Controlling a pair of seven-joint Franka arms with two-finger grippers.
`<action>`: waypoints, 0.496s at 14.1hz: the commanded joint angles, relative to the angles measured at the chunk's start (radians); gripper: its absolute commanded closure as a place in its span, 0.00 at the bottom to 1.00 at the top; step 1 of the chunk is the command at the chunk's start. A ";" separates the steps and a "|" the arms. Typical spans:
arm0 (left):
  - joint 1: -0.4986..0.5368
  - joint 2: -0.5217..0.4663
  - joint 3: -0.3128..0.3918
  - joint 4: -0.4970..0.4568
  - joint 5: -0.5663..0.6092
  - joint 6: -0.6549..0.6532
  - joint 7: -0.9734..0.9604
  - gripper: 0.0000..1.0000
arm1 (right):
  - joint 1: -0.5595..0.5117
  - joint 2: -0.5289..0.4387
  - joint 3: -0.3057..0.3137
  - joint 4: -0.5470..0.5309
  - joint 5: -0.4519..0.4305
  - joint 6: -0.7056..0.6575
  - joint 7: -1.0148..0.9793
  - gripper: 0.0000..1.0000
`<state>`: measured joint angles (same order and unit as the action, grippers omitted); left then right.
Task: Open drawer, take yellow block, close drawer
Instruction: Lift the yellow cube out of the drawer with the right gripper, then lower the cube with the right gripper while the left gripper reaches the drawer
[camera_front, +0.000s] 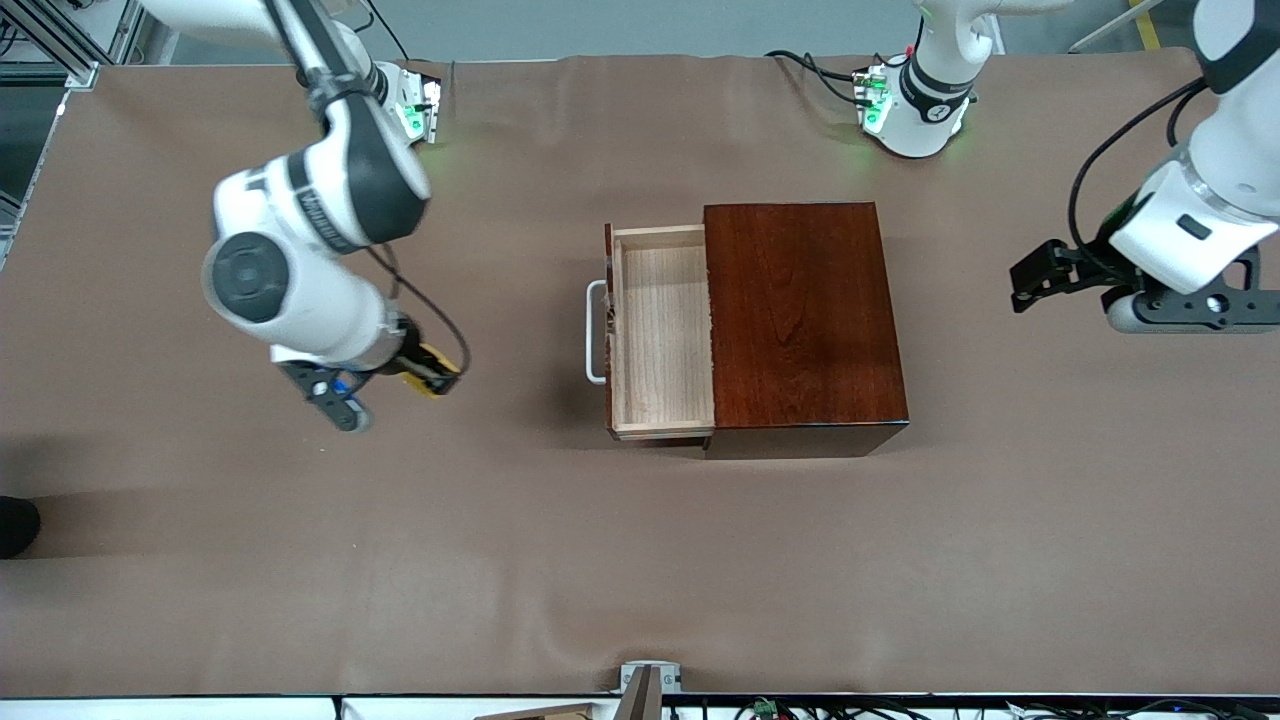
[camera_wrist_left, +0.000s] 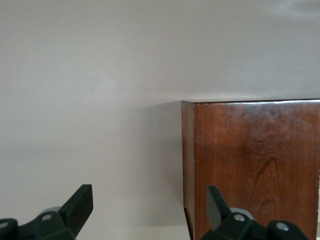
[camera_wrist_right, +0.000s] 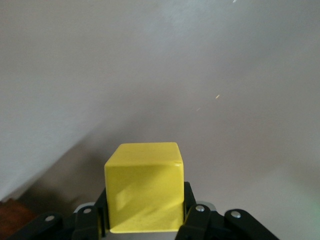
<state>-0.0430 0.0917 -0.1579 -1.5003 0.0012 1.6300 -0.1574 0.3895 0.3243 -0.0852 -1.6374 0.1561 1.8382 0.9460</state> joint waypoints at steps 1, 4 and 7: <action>-0.003 -0.001 -0.046 0.000 -0.004 0.017 0.012 0.00 | -0.038 -0.051 0.015 -0.068 -0.007 0.015 -0.105 1.00; -0.005 -0.001 -0.142 -0.002 -0.001 0.014 0.018 0.00 | -0.133 -0.062 0.016 -0.105 -0.009 0.019 -0.321 1.00; -0.006 0.003 -0.273 0.002 0.000 0.021 0.012 0.00 | -0.210 -0.053 0.016 -0.114 -0.009 0.026 -0.479 1.00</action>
<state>-0.0540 0.0925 -0.3628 -1.5004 0.0012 1.6398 -0.1573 0.2306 0.3052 -0.0874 -1.7077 0.1538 1.8480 0.5561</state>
